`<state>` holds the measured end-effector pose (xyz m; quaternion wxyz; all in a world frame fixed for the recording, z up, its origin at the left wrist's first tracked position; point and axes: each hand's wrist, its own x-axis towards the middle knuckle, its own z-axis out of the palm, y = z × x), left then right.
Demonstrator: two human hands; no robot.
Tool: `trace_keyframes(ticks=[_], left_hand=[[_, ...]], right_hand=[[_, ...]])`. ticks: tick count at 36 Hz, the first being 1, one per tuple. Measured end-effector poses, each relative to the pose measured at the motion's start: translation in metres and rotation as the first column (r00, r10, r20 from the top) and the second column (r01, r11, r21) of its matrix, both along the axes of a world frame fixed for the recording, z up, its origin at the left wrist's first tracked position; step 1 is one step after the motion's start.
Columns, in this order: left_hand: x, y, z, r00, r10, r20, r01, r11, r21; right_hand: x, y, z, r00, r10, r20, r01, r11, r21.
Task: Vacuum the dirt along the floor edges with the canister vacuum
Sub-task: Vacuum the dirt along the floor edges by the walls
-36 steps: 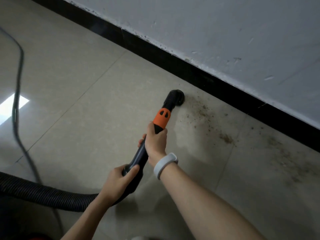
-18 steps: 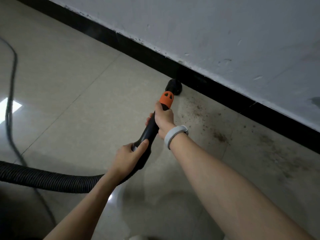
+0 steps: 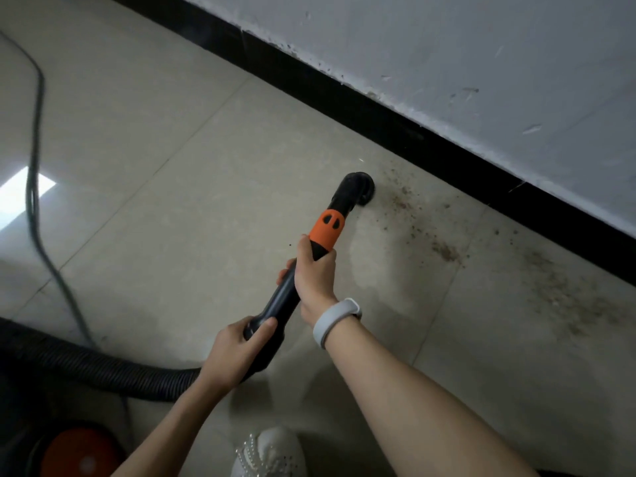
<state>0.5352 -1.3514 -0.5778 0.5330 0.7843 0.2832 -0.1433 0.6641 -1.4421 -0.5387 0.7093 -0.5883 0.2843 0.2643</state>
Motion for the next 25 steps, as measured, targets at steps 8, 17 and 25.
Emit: trace_keyframes(ticks=[8,17,25], left_hand=[[-0.006,-0.005,0.007,0.995,-0.088,-0.037,0.093,0.985,0.148],[-0.059,0.008,0.038,0.992,-0.063,-0.113,0.082,0.982,0.172],[-0.092,0.004,0.063,0.972,-0.051,-0.231,0.071,0.995,0.077]], right_hand=[[-0.009,-0.017,-0.005,1.0,0.013,-0.002,-0.013,0.998,0.067],[-0.057,-0.004,0.003,0.994,0.093,-0.063,-0.086,0.99,0.112],[-0.083,-0.008,0.022,0.97,0.17,-0.173,-0.14,0.975,0.175]])
